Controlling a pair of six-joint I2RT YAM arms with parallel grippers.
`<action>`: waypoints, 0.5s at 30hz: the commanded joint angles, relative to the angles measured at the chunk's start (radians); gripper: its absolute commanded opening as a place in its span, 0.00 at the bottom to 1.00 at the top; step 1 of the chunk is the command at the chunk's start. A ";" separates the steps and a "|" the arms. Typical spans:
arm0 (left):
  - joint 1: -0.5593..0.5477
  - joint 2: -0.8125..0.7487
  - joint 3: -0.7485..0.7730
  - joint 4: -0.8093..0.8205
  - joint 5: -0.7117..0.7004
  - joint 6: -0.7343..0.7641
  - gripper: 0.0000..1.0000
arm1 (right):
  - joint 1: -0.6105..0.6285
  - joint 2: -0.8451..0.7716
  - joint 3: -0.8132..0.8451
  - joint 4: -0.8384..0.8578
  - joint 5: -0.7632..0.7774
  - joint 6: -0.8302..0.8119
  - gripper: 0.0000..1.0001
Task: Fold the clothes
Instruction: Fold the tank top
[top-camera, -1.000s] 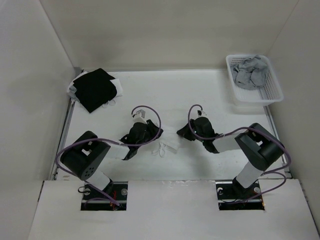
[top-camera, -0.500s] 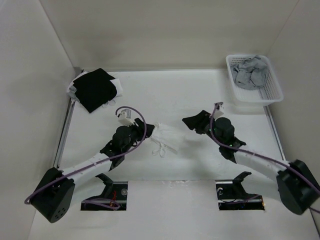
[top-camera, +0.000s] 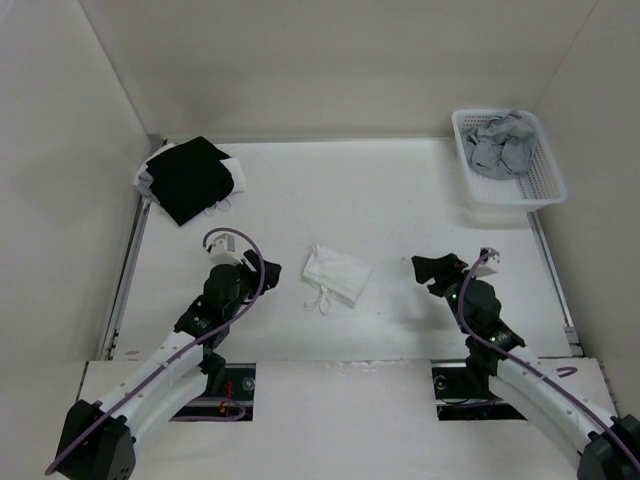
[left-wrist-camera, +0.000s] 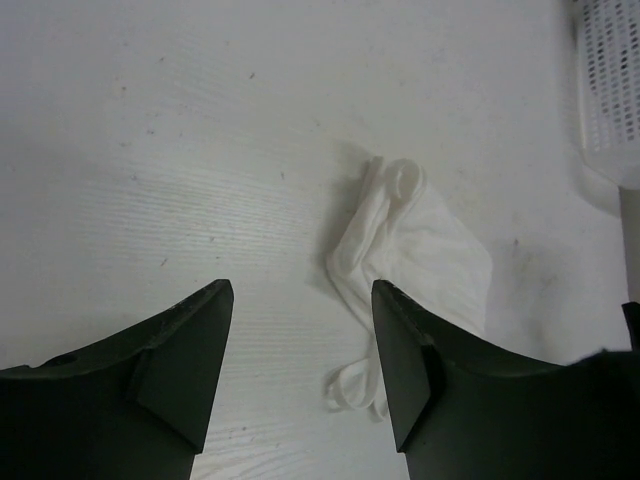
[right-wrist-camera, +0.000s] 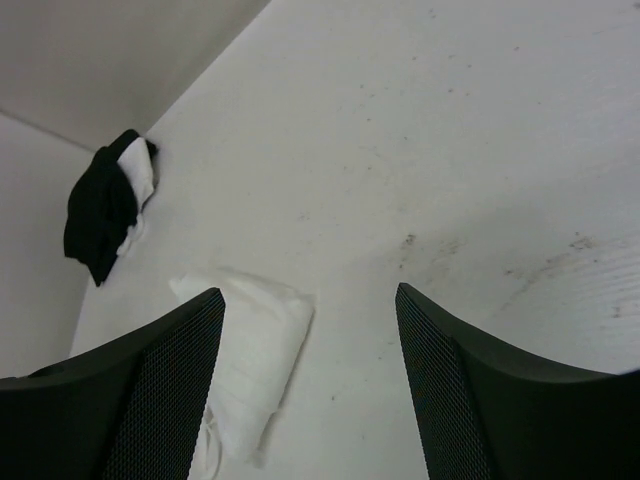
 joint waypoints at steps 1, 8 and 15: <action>0.013 0.047 0.025 -0.044 0.022 -0.005 0.57 | -0.003 0.013 0.010 0.005 0.049 0.006 0.73; 0.029 0.025 -0.007 -0.039 0.031 -0.034 0.56 | 0.079 0.049 0.022 0.042 0.129 -0.039 0.73; 0.078 0.045 -0.010 -0.016 0.060 -0.033 0.57 | 0.124 0.102 0.044 0.045 0.166 -0.051 0.73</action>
